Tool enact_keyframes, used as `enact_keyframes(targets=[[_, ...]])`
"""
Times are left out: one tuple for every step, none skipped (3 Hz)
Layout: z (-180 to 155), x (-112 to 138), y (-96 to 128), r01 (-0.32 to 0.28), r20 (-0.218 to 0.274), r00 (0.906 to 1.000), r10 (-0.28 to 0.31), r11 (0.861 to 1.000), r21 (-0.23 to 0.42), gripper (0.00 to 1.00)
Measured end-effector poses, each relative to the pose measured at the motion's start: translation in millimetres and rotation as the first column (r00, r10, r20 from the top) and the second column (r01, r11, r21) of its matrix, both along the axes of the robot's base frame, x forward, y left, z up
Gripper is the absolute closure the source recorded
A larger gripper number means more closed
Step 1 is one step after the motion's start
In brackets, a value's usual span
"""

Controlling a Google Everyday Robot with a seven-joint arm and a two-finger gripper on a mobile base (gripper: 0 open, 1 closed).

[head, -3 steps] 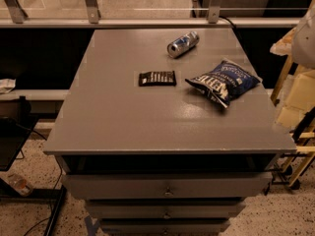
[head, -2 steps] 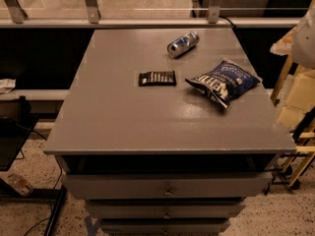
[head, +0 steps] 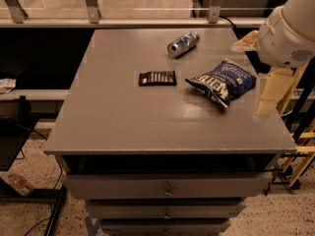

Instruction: Pick blue chip bag

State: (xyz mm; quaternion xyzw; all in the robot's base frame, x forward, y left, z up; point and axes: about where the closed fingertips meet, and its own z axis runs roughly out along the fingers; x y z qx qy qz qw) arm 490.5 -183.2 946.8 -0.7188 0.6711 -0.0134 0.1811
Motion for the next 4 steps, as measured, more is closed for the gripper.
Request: enact_keyframes(targets=[[-19.2, 26.5, 22.2, -0.193, 0.038, 0.9802, 0.194, 0.981, -0.034, 0.0], [-35.6, 44.0, 39.9, -0.346, 0.064, 0.9333, 0.353, 0.933, -0.102, 0.0], [-61.0, 61.7, 44.9, -0.424, 0.051, 0.8968, 0.44, 0.887, -0.182, 0.0], [-70.1, 78.7, 34.5, -0.402, 0.047, 0.9051, 0.423, 0.886, -0.233, 0.0]])
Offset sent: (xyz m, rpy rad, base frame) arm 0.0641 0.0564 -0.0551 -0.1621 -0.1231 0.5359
